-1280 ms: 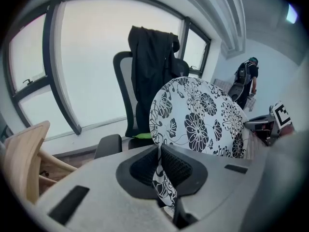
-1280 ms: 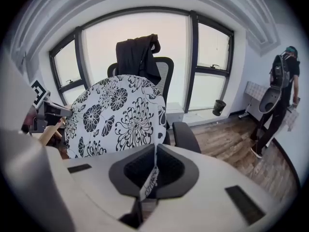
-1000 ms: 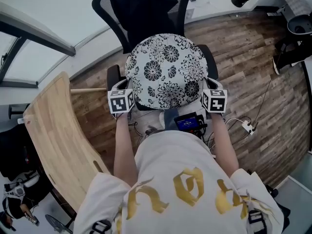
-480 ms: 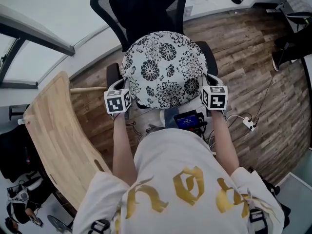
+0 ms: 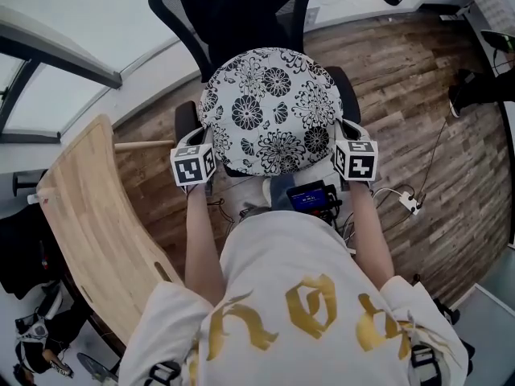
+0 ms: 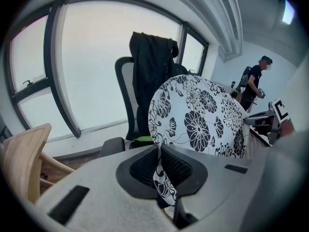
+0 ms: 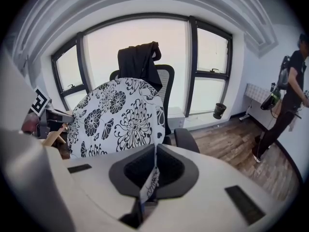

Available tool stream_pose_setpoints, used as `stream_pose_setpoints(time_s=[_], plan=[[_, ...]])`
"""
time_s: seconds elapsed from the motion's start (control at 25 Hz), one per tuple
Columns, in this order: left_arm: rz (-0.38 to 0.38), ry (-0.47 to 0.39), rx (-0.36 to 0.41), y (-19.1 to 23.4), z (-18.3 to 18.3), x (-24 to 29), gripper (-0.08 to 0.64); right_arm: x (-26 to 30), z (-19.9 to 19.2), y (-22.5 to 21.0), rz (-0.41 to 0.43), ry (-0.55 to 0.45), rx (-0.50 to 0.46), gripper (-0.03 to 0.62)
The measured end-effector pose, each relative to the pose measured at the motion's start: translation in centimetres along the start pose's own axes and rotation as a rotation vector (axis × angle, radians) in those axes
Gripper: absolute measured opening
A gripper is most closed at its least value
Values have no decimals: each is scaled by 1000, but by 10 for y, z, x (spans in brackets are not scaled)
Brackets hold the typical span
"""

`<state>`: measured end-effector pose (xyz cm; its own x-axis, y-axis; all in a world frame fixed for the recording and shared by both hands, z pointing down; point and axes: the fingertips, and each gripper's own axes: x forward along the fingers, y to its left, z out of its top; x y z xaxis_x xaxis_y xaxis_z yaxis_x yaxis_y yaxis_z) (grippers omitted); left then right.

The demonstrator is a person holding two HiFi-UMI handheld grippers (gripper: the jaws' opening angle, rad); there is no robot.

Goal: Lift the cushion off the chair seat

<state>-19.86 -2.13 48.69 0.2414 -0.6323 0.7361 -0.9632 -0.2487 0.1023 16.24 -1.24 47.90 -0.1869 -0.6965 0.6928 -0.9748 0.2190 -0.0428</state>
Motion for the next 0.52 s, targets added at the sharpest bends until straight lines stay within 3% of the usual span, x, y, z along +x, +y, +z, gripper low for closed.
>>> stream_pose_setpoints(time_s=[0.52], plan=[[-1,-6,-3,2,5,5,25,10,-6,2,0,38,4,16]])
